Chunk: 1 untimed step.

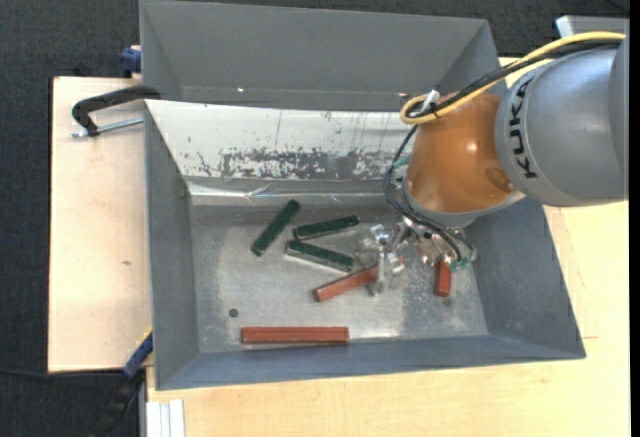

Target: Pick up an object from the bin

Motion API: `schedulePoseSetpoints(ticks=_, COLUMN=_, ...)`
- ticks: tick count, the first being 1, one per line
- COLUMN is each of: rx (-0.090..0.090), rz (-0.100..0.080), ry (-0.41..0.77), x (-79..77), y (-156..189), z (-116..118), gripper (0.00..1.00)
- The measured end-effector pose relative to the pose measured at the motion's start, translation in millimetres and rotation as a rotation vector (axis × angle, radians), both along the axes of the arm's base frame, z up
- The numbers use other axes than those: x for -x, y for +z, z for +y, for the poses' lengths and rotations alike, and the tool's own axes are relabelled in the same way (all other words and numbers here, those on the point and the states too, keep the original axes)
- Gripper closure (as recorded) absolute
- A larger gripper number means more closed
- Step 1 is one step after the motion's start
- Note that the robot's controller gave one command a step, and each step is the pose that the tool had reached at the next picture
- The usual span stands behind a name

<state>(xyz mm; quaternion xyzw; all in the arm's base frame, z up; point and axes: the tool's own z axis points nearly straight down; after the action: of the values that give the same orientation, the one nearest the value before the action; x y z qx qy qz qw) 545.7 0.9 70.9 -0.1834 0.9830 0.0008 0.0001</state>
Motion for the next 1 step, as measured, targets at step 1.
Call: schedulePoseSetpoints(ticks=1, rx=0.001, rz=-0.006, ry=0.011, x=-8.5, y=118.5, z=-20.7, gripper=1.00)
